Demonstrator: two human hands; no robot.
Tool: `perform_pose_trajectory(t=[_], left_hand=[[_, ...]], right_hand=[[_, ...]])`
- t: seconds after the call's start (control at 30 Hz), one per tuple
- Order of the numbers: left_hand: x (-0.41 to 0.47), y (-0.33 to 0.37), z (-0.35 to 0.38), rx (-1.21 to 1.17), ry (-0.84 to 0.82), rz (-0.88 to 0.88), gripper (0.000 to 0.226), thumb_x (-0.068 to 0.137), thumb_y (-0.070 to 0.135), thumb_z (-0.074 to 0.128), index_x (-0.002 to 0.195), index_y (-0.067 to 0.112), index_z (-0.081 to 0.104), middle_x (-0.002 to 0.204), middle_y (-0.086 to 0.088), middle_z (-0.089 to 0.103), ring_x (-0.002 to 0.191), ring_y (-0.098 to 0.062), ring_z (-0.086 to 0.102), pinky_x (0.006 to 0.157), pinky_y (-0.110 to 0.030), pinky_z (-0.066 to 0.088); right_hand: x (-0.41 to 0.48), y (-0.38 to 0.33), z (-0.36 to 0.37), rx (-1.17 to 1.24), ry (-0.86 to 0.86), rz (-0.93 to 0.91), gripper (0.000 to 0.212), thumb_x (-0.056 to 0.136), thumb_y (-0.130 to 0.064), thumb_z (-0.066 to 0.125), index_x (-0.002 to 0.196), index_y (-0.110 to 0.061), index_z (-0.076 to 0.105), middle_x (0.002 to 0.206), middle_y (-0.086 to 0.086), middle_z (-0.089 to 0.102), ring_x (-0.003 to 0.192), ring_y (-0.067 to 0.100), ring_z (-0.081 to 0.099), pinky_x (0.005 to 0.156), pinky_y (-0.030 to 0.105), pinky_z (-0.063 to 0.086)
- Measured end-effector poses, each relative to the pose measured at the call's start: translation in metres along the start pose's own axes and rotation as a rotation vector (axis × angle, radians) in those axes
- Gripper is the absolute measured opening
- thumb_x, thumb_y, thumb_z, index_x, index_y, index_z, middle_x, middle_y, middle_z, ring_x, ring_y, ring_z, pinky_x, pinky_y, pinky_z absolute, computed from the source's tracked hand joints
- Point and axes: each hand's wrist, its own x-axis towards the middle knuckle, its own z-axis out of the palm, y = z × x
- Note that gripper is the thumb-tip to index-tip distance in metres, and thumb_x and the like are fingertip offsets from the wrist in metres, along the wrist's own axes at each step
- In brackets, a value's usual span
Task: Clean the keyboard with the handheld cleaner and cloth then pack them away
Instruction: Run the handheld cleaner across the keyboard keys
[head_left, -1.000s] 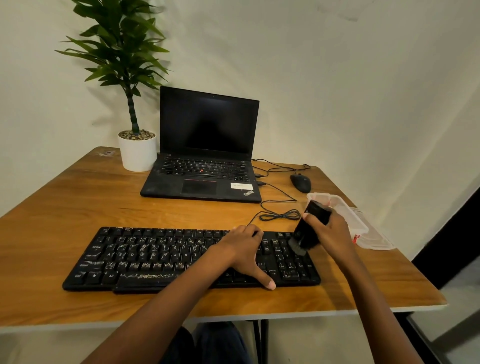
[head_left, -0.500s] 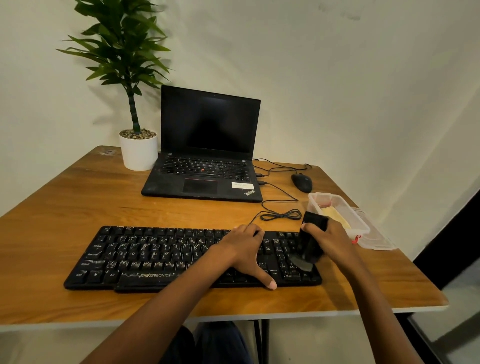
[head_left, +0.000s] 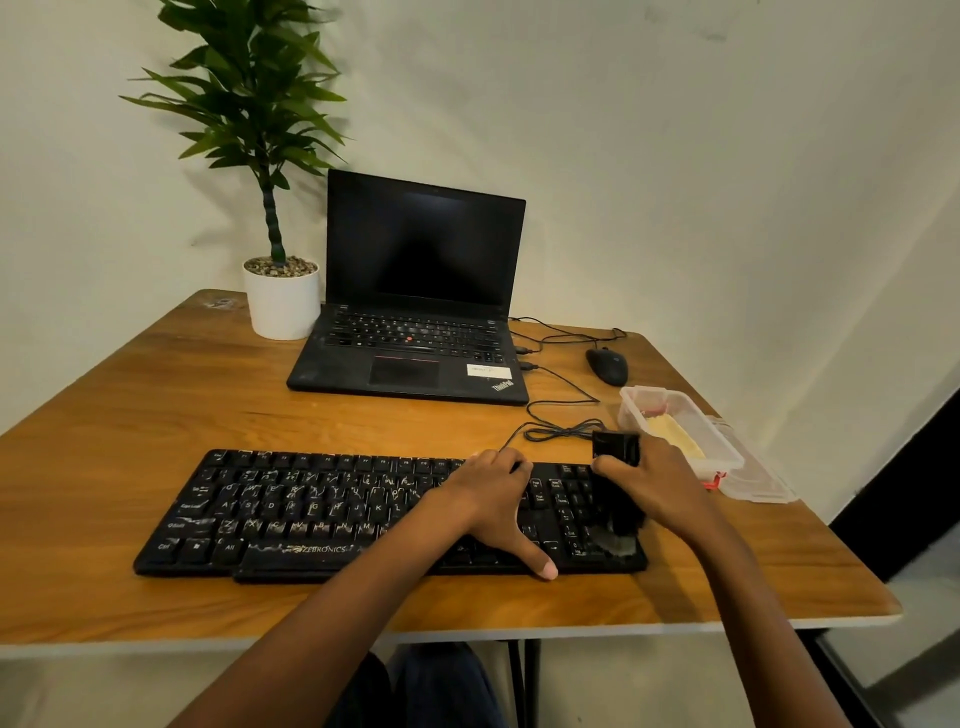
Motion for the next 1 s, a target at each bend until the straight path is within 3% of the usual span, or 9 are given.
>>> perform_pose_trajectory(t=[0.13,0.27,0.33,0.43,0.57,0.63,0.77,0.9,1.0], left_hand=[[0.001,0.0,0.0,0.005,-0.013,-0.003,0.118,0.066,0.07,0.066,0.149,0.008,0.009,0.155,-0.004,0.008,0.142,-0.026,0.009,0.115,-0.04,0.013],[0.0,0.0,-0.001,0.011,-0.009,-0.003,0.117,0.067,0.069,0.065,0.149,0.008,0.008,0.156,-0.005,0.007,0.142,-0.026,0.008,0.115,-0.039,0.012],[0.0,0.001,-0.001,0.011,-0.01,-0.004,0.117,0.067,0.069,0.065,0.149,0.008,0.009,0.155,-0.004,0.008,0.142,-0.026,0.009,0.115,-0.039,0.013],[0.001,0.0,0.0,0.006,-0.011,-0.014,0.118,0.065,0.07,0.066,0.149,0.009,0.009,0.155,-0.004,0.008,0.142,-0.026,0.01,0.115,-0.04,0.015],[0.0,0.0,0.0,-0.004,-0.004,-0.017,0.119,0.064,0.071,0.066,0.149,0.009,0.01,0.155,-0.002,0.01,0.141,-0.025,0.012,0.115,-0.04,0.018],[0.0,0.0,0.0,-0.003,-0.007,-0.017,0.119,0.064,0.071,0.066,0.149,0.01,0.01,0.154,-0.002,0.01,0.141,-0.024,0.012,0.115,-0.04,0.019],[0.0,0.0,0.0,0.004,-0.008,-0.01,0.118,0.065,0.07,0.066,0.149,0.009,0.01,0.155,-0.003,0.01,0.141,-0.025,0.012,0.115,-0.04,0.018],[0.0,0.001,-0.001,0.022,0.0,0.001,0.117,0.066,0.07,0.065,0.149,0.008,0.01,0.155,-0.005,0.01,0.141,-0.025,0.012,0.115,-0.038,0.015],[0.0,0.0,0.0,0.018,0.003,0.004,0.117,0.066,0.07,0.064,0.149,0.008,0.01,0.155,-0.004,0.01,0.141,-0.025,0.012,0.115,-0.038,0.015]], right_hand=[[0.017,0.008,0.011,0.029,0.137,-0.018,0.023,0.087,-0.028,0.058,0.105,-0.015,0.05,0.09,0.001,0.06,0.085,0.016,0.061,0.066,0.029,0.053],[0.031,0.01,0.024,0.098,0.354,-0.038,0.033,0.086,-0.033,0.058,0.113,-0.014,0.053,0.099,0.002,0.063,0.092,0.019,0.062,0.076,0.04,0.055],[0.03,0.008,0.027,0.105,0.408,-0.052,0.036,0.087,-0.033,0.059,0.116,-0.014,0.052,0.1,-0.002,0.06,0.094,0.016,0.059,0.079,0.038,0.053],[0.014,0.008,0.026,0.118,0.372,-0.089,0.029,0.087,-0.031,0.059,0.112,-0.019,0.052,0.094,-0.007,0.057,0.089,0.011,0.056,0.077,0.033,0.052],[-0.018,0.016,0.018,0.106,0.295,-0.117,0.011,0.087,-0.025,0.059,0.095,-0.02,0.053,0.077,-0.012,0.058,0.072,0.002,0.056,0.062,0.024,0.048],[-0.029,0.016,0.012,0.114,0.218,-0.096,0.009,0.088,-0.023,0.059,0.093,-0.022,0.052,0.077,-0.012,0.057,0.072,0.001,0.055,0.057,0.018,0.043],[-0.028,0.009,0.003,0.101,0.118,-0.063,0.007,0.088,-0.022,0.058,0.088,-0.022,0.051,0.076,-0.01,0.058,0.071,0.003,0.056,0.056,0.019,0.046],[-0.013,0.005,0.016,0.085,0.301,-0.077,0.01,0.088,-0.024,0.058,0.09,-0.019,0.05,0.072,-0.014,0.053,0.068,0.003,0.053,0.059,0.023,0.045],[-0.013,0.006,0.028,0.178,0.44,-0.101,0.018,0.088,-0.024,0.059,0.101,-0.022,0.047,0.076,-0.022,0.049,0.068,-0.005,0.05,0.058,0.013,0.042]])
